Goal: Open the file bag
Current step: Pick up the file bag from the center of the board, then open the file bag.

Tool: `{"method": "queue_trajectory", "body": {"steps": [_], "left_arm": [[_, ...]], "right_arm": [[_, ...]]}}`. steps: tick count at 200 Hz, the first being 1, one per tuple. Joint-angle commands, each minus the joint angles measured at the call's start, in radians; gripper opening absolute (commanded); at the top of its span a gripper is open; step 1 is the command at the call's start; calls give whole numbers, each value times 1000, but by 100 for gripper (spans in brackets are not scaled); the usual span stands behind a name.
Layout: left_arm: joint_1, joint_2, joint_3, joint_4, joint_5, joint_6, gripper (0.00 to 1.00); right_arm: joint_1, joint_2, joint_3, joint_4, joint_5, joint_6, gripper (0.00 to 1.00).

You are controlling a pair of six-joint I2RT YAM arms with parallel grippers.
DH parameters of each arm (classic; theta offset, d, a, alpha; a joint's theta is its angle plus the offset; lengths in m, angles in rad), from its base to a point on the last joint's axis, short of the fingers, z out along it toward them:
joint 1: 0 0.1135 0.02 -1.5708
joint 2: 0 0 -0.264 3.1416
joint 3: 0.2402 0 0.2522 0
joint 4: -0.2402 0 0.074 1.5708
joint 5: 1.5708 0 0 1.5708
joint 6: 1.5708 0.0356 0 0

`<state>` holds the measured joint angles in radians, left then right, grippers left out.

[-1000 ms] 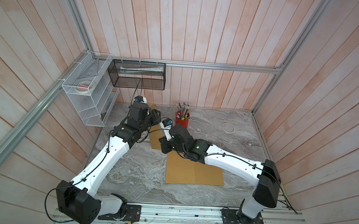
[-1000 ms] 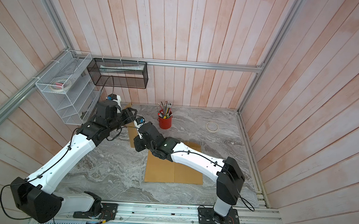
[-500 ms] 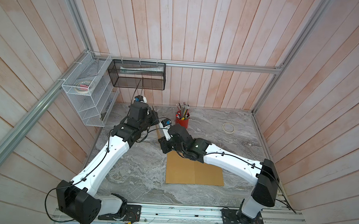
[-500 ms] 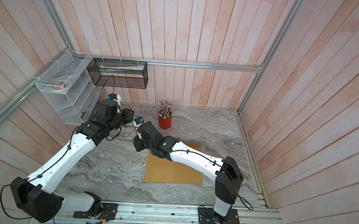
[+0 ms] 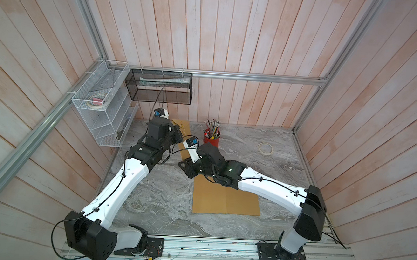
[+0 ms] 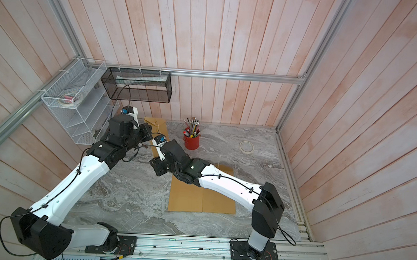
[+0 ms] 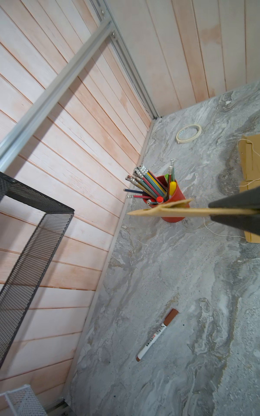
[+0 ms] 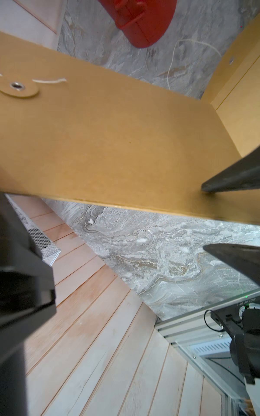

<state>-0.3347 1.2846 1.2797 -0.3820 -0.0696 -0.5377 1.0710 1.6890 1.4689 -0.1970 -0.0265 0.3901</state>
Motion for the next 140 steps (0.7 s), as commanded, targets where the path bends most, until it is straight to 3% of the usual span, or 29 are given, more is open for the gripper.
{"method": "queue_trajectory", "body": {"steps": [1, 46, 140], "left_arm": [[36, -67, -66, 135, 75, 18, 0], [101, -151, -207, 290, 264, 2, 0], [164, -222, -453, 627, 768, -75, 0]], "right_arm": [[7, -72, -58, 62, -55, 13, 42], [-71, -173, -214, 163, -155, 76, 43], [-451, -384, -442, 290, -464, 137, 43]]}}
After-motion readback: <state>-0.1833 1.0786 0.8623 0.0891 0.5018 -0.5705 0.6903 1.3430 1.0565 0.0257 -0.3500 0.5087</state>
